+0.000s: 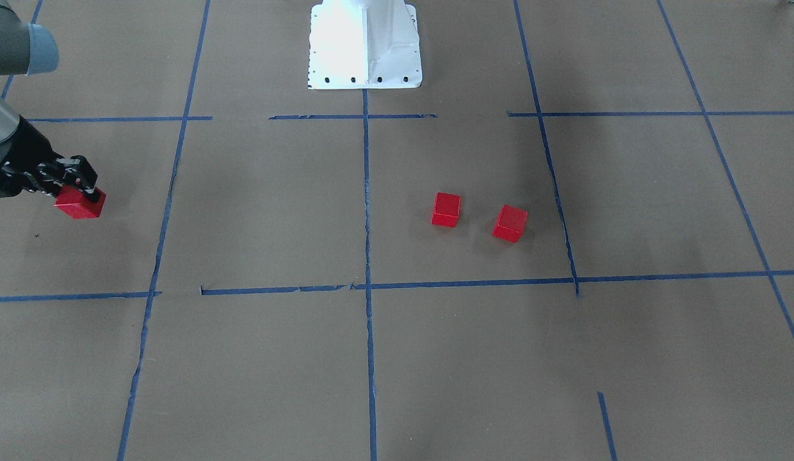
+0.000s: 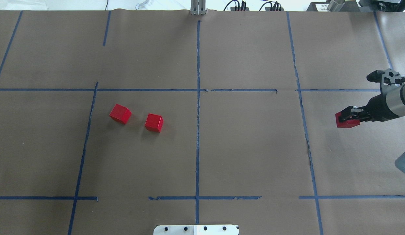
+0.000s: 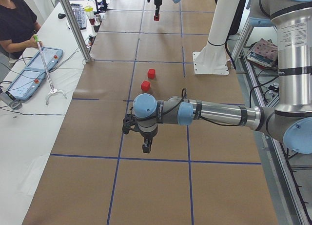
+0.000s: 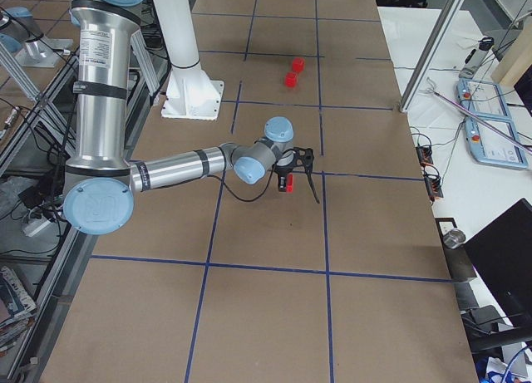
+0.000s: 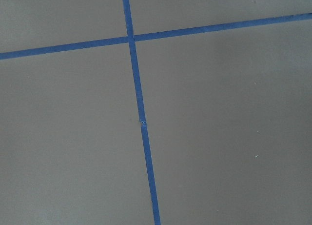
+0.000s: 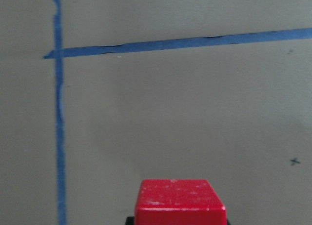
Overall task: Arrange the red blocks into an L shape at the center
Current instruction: 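Carry the red cube with the right gripper toward the table center, then set the cube at center, open the right gripper while the left arm reaches in, then lower the left gripper onto the red cube nearer the center and grasp it, then place the held cube with the left gripper just beyond the center cube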
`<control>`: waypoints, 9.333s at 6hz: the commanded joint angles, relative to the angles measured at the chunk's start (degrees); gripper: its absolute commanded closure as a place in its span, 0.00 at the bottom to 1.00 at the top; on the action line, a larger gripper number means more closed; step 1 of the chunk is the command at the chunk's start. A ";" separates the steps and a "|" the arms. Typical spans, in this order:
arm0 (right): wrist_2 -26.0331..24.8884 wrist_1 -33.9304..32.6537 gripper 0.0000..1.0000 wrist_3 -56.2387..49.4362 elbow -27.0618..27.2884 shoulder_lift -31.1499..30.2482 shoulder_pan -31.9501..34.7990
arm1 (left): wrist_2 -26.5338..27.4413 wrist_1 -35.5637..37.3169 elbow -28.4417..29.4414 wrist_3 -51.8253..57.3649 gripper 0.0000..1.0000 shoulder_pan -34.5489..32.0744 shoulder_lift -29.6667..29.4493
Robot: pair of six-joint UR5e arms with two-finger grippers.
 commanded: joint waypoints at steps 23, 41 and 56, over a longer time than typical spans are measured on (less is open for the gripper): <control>-19.92 -34.61 0.00 25.23 3.34 41.73 -22.68 | -7.76 -1.81 -1.60 -7.06 0.00 5.29 -4.94; -2.77 -33.99 0.00 4.41 11.13 22.97 -5.86 | 33.07 -13.87 17.72 -69.26 1.00 56.11 -50.80; -2.86 -33.99 0.00 3.69 11.75 21.65 -4.45 | 37.03 -10.61 26.88 -77.12 0.41 61.56 -60.50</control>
